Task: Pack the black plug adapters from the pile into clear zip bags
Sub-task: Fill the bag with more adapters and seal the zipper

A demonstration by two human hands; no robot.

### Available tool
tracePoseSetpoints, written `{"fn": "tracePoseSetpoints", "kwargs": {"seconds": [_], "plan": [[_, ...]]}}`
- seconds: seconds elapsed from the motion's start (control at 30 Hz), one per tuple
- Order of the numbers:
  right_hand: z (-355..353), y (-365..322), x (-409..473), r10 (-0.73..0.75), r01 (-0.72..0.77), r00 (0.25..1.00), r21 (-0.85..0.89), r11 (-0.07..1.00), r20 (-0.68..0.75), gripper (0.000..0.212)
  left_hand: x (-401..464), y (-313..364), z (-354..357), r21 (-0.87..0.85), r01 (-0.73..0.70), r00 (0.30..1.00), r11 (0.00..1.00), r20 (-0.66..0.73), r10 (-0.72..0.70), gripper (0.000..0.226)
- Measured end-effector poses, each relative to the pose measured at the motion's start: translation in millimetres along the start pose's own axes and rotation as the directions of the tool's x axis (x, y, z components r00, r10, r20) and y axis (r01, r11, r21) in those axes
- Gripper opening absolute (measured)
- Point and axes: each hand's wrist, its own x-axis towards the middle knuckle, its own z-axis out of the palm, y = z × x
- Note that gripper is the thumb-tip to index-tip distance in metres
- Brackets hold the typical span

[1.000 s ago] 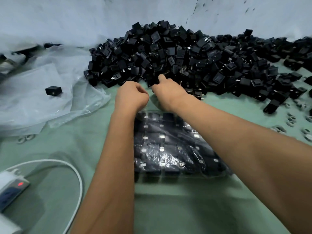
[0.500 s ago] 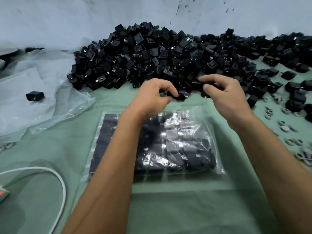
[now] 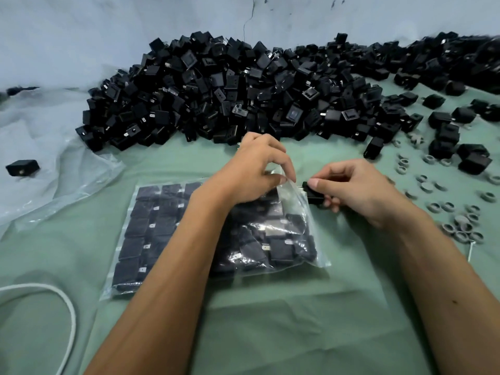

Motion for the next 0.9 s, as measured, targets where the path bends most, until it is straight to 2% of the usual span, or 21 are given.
{"fn": "tracePoseSetpoints", "kwargs": {"seconds": [0.17, 0.3, 0.43, 0.67, 0.9], "plan": [[8.6, -0.8, -2.1, -0.085, 0.08, 0.987, 0.044, 0.996, 0.138, 0.01, -1.2, 2.0, -6.0, -0.012, -0.005, 1.0, 1.0, -0.028, 0.005, 0.026], [16.7, -1.7, -3.0, -0.114, 0.092, 0.974, 0.117, 0.989, 0.194, 0.017, -0.2, 5.6, -4.7, -0.02, 0.002, 1.0, 1.0, -0.03, -0.003, 0.023], [23.2, 0.1, -1.9, -0.139, 0.11, 0.97, 0.147, 0.983, 0.198, 0.023, -0.3, 7.0, -5.2, -0.023, 0.005, 0.999, 1.0, -0.034, -0.006, 0.023], [25.3, -2.7, -3.8, -0.171, 0.161, 0.97, 0.069, 0.985, 0.172, 0.035, 0.3, 7.7, -5.0, -0.009, -0.006, 1.0, 1.0, -0.028, 0.005, 0.024], [25.5, -5.1, -6.3, -0.207, 0.203, 0.969, 0.042, 0.978, 0.136, 0.029, 2.0, 7.6, -2.7, -0.005, -0.022, 0.999, 1.0, -0.046, 0.021, 0.023]]}}
